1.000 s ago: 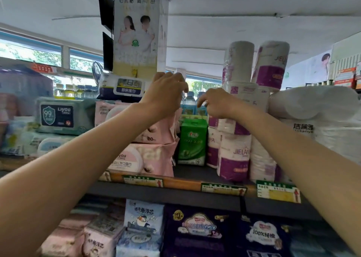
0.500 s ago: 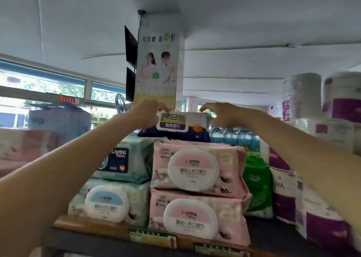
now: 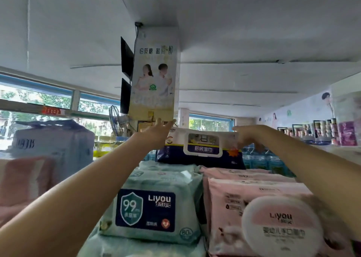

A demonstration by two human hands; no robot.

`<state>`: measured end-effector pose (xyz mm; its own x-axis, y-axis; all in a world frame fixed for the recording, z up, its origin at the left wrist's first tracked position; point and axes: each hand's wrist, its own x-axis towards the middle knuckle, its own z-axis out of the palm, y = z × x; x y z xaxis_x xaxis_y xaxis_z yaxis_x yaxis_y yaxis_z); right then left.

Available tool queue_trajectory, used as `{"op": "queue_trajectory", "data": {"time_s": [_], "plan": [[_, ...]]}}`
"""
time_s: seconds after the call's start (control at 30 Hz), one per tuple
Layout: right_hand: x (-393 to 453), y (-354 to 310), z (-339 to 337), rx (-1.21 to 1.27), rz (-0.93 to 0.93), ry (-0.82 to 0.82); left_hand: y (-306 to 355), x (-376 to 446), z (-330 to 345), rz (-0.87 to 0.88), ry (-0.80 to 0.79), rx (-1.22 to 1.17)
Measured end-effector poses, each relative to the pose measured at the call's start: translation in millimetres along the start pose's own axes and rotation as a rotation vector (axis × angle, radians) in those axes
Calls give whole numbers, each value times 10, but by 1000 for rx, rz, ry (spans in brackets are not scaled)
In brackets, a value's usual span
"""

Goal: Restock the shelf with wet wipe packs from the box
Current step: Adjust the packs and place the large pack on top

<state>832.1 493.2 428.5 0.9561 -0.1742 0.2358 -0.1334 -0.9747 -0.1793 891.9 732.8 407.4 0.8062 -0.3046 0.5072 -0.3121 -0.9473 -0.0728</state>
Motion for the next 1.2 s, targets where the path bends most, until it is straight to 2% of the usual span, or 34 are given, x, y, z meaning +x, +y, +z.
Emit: {"op": "queue_trajectory", "data": {"time_s": [0.07,0.17,0.23,0.37,0.8,0.97,1.07,1.2], "plan": [[166,-43,114,183,24,-73,-15,105,67,-46,-134,-86],[305,-124,245,336,20,37,-61,231,92,-61,-303,-292],[306,-159,267,400,-10,85,-86,242,76,-73,-344,-452],[214,-231,285,444,-64,83,-140,267,123,-121,-321,-524],[163,-184,269,209,-177,157,-33,145,196,-243,-285,-215],[-112,-278,261,10,-121,178,-41,-142,81,-139,-123,-178],[-434,-317,225,-44,-117,211,-79,-425,-33,-43,-159,-217],[-975,-425,200,36,-280,233,-48,-963,-244,137,-162,-217]]}}
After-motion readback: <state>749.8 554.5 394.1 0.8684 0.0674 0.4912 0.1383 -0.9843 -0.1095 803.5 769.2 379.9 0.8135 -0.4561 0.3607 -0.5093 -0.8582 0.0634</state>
